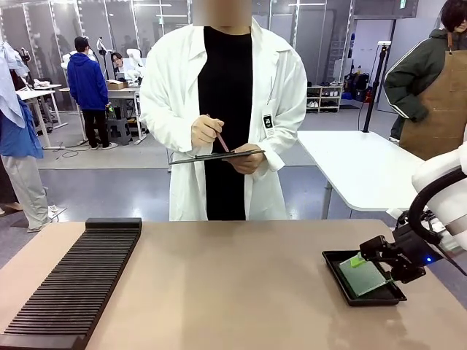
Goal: Inspect the PCB.
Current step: Place the Blank PCB in the ESD tray.
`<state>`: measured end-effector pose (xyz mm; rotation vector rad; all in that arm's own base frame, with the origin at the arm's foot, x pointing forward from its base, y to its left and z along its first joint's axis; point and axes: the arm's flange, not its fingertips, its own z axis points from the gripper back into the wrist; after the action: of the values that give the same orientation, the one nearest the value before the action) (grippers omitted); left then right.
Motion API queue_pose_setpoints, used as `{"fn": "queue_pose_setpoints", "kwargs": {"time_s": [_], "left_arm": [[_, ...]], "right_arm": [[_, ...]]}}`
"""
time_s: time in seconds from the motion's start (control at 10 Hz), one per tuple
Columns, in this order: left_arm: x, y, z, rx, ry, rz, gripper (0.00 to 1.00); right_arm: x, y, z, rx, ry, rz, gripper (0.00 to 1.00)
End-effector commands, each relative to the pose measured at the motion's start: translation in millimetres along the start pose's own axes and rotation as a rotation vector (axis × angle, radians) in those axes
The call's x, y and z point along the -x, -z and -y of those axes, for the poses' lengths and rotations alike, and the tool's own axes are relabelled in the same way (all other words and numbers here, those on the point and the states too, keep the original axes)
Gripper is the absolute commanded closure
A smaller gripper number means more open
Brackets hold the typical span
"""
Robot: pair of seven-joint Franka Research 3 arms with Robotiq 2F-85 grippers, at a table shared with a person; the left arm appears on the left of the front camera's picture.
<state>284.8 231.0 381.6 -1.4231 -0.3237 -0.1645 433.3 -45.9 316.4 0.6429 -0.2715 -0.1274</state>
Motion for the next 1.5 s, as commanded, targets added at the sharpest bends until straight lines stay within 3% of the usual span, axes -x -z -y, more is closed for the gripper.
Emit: {"fn": "queue_pose_setpoints", "kwargs": {"time_s": [0.0,0.3,1.4], "left_arm": [[3,1,6,-0.007,-0.012,-0.011,0.00],[3,1,6,-0.007,-0.012,-0.011,0.00],[3,1,6,-0.007,-0.012,-0.011,0.00]], "right_arm": [[6,-3,-18,0.034,0.005,0.039,0.00],[-1,-24,-33,0.115,-0.012,0.086,0.00],[-9,-37,-37,0.074,-0.029,0.105,0.00]]}}
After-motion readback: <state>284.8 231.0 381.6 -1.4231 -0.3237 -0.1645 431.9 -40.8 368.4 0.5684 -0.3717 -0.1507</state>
